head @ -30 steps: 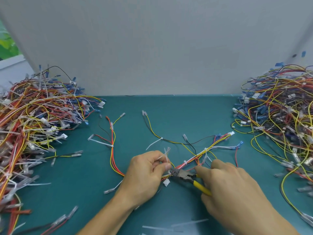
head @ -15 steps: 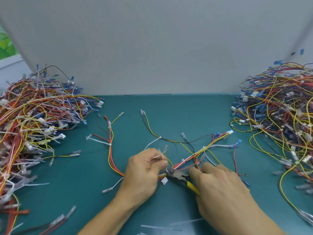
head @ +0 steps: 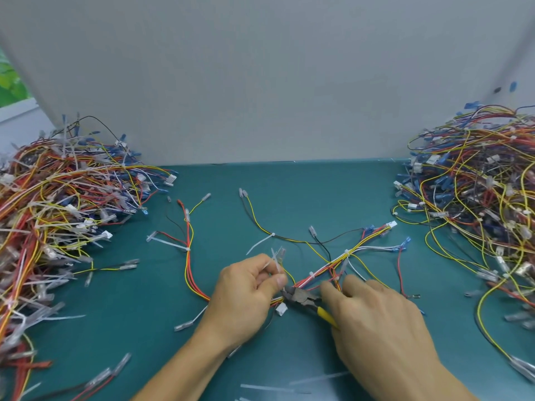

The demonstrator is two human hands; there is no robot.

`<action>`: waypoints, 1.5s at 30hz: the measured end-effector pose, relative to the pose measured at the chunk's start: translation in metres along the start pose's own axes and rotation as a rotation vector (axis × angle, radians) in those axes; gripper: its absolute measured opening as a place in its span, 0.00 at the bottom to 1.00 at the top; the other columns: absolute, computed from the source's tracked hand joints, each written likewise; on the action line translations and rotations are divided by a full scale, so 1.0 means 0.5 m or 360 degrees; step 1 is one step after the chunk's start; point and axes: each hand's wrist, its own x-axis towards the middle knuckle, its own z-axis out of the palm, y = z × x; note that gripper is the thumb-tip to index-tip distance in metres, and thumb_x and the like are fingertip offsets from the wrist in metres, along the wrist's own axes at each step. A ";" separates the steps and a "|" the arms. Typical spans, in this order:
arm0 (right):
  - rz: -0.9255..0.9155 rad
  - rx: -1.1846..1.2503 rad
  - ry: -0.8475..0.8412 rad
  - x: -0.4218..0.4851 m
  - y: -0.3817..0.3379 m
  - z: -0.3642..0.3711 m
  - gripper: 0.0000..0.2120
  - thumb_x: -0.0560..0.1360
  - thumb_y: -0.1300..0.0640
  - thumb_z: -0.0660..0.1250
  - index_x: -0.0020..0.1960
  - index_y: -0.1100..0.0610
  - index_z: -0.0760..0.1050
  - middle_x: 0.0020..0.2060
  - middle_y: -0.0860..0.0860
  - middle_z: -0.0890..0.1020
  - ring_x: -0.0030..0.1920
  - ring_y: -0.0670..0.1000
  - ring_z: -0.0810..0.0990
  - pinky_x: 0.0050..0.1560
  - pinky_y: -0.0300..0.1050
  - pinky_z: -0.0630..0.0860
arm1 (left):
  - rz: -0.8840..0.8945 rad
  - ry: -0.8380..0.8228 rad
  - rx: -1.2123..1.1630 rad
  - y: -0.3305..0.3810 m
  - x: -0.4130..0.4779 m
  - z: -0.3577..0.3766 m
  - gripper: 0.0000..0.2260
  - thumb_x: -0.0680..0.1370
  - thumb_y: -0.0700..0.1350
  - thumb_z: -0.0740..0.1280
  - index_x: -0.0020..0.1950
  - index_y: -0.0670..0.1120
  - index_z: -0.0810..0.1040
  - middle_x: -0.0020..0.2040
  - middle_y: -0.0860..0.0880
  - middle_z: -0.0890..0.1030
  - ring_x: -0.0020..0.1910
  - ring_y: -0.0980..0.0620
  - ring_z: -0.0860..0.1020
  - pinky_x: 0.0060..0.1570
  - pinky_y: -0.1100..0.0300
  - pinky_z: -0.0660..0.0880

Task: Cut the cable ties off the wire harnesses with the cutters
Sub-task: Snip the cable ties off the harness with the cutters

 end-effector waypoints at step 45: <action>-0.0332 -0.0011 0.0081 0.040 -0.017 -0.054 0.18 0.43 0.56 0.78 0.26 0.52 0.72 0.22 0.50 0.69 0.21 0.55 0.71 0.27 0.37 0.48 | 0.0164 -0.0321 0.0597 -0.012 -0.002 -0.151 0.08 0.72 0.52 0.66 0.39 0.48 0.78 0.28 0.54 0.66 0.28 0.57 0.63 0.31 0.65 0.62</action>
